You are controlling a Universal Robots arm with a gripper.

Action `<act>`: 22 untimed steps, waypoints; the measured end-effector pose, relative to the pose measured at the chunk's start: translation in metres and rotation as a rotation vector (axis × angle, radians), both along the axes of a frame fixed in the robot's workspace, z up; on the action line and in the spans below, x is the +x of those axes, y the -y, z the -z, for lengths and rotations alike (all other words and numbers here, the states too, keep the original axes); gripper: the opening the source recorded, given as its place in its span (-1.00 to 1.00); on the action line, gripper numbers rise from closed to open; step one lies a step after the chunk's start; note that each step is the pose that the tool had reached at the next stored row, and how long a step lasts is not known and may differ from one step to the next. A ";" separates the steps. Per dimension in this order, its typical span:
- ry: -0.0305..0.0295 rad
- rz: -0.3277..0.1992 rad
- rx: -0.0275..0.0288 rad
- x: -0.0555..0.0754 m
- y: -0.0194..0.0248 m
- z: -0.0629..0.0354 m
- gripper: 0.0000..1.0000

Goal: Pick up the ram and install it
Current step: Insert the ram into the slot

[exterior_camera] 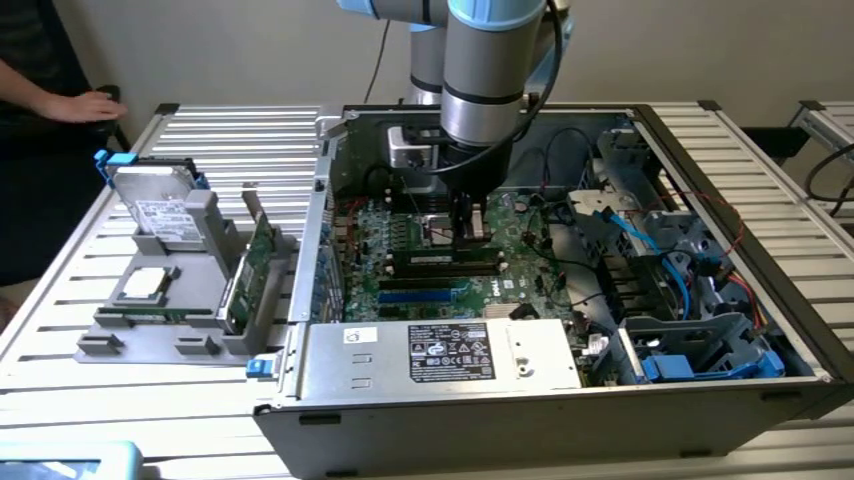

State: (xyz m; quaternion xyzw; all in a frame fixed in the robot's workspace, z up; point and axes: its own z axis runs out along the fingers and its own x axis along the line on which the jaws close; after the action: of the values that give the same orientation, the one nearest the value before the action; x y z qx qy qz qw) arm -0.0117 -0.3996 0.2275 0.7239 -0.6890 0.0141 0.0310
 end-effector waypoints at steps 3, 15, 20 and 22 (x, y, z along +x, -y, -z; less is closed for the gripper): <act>-0.0001 0.000 -0.0006 0.000 0.0001 0.0004 -0.73; -0.0001 0.000 -0.0042 0.000 0.0005 0.0031 -0.73; -0.0001 0.000 -0.0053 0.000 0.0000 0.0042 -0.73; -0.0001 0.000 -0.0052 0.000 0.0000 0.0036 -0.73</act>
State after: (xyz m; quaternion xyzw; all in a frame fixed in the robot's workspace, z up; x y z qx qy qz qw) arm -0.0113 -0.3996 0.2239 0.7239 -0.6889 0.0159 0.0329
